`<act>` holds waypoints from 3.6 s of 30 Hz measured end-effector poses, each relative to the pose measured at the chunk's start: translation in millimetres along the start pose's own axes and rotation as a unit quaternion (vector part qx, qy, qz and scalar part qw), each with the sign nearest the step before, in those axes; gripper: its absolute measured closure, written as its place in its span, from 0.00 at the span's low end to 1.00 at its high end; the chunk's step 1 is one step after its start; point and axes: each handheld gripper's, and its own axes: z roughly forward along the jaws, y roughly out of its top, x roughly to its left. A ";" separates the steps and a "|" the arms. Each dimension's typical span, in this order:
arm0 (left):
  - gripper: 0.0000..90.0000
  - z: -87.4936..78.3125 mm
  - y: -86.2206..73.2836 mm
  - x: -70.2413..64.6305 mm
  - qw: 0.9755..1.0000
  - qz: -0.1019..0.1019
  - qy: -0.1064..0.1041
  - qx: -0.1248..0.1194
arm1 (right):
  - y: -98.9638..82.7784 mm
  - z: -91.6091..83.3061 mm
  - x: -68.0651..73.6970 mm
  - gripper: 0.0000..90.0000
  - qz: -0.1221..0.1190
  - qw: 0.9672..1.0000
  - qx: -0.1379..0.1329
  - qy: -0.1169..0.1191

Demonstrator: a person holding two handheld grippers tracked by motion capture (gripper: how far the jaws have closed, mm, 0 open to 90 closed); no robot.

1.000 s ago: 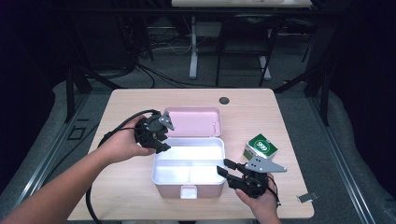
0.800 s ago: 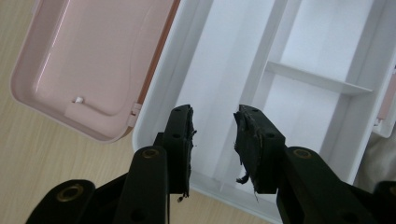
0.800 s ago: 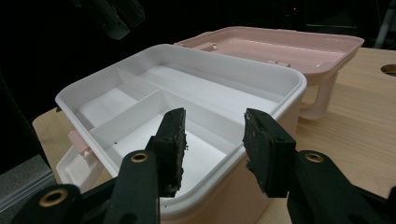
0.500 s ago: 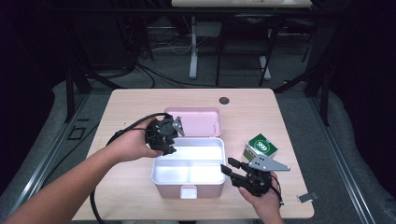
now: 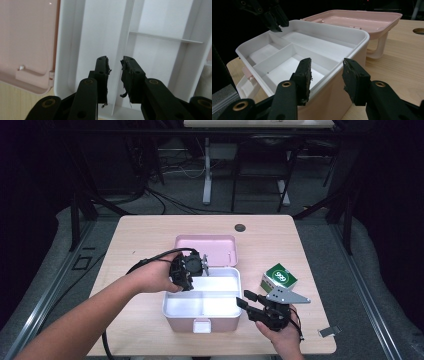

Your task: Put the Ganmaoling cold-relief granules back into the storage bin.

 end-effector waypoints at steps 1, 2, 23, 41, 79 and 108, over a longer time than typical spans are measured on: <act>0.83 1.4 1.5 -0.3 1.000 0.001 -0.003 0.006 | -0.3 -0.3 0.2 0.65 0.001 1.000 0.001 -0.001; 0.84 3.1 2.8 -0.6 1.000 0.004 -0.002 0.006 | -0.7 -0.5 0.1 0.65 0.001 1.000 0.001 -0.002; 0.93 28.7 27.9 -8.1 0.998 0.054 -0.023 0.039 | -10.9 -20.0 -1.6 0.64 0.015 0.999 -0.004 -0.032; 0.97 37.3 34.3 -6.5 0.996 0.068 -0.034 0.054 | -17.1 -22.9 -3.5 0.64 0.021 0.999 0.001 -0.042; 0.99 -9.4 9.5 6.5 1.000 0.006 0.006 0.016 | -20.6 -21.0 -7.8 0.64 0.027 0.999 0.007 -0.046; 0.99 -28.9 -31.8 25.8 0.985 -0.172 -0.014 0.001 | -19.7 -16.9 -12.3 0.63 0.033 0.998 0.004 -0.044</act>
